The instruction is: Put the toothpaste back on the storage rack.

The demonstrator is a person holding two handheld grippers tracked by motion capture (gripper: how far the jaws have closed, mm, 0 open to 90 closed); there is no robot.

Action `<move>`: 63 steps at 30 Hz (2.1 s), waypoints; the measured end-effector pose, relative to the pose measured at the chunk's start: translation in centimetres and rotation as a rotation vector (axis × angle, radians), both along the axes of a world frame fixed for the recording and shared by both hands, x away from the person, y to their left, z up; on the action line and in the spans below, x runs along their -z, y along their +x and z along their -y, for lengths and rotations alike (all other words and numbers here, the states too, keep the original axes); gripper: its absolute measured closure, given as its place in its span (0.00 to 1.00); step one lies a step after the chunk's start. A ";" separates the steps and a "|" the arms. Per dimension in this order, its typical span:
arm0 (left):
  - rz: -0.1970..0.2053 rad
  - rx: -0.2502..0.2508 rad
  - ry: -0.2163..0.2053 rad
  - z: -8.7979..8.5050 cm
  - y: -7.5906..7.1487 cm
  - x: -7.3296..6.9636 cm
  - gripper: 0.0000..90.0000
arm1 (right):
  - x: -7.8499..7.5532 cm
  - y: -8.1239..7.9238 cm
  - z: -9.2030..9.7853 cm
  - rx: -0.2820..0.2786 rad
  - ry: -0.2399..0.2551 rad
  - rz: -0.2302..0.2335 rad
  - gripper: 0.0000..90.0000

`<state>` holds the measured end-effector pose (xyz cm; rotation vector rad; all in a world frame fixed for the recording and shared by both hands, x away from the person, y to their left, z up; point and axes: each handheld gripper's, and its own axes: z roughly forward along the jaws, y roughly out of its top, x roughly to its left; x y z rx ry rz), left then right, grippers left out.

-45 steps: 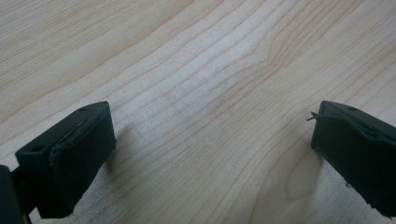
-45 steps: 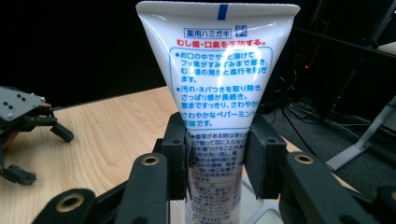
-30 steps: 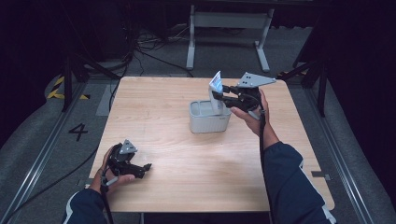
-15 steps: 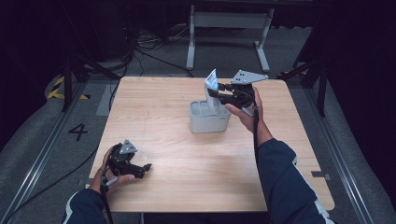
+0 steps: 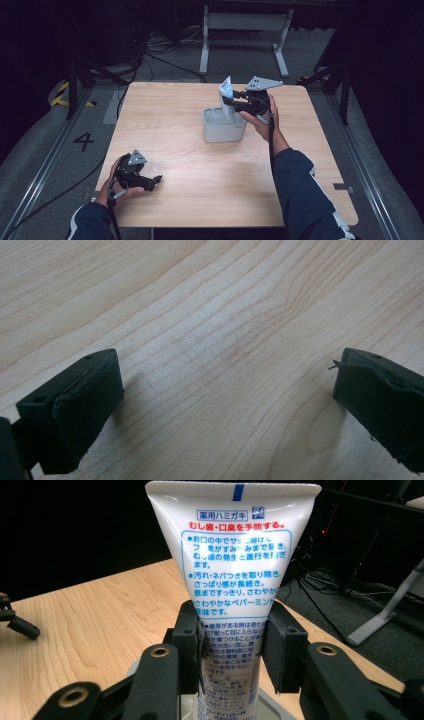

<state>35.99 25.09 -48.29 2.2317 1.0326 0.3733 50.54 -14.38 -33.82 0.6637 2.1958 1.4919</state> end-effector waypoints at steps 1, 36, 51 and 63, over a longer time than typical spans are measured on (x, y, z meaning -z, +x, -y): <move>0.000 0.000 0.000 0.0 0.0 0.0 0.00 | 0.1 0.0 0.0 0.000 -0.002 -0.002 0.71; 0.001 0.001 0.001 0.0 0.0 0.0 0.00 | 3.8 -0.5 0.9 -0.013 -0.104 -0.076 0.70; 0.001 0.002 0.003 0.0 0.0 0.0 0.00 | 4.4 -0.5 1.2 -0.013 -0.137 -0.103 0.68; 0.001 0.001 0.002 0.0 0.0 0.0 0.00 | 4.2 -0.7 1.3 -0.020 -0.134 -0.111 0.65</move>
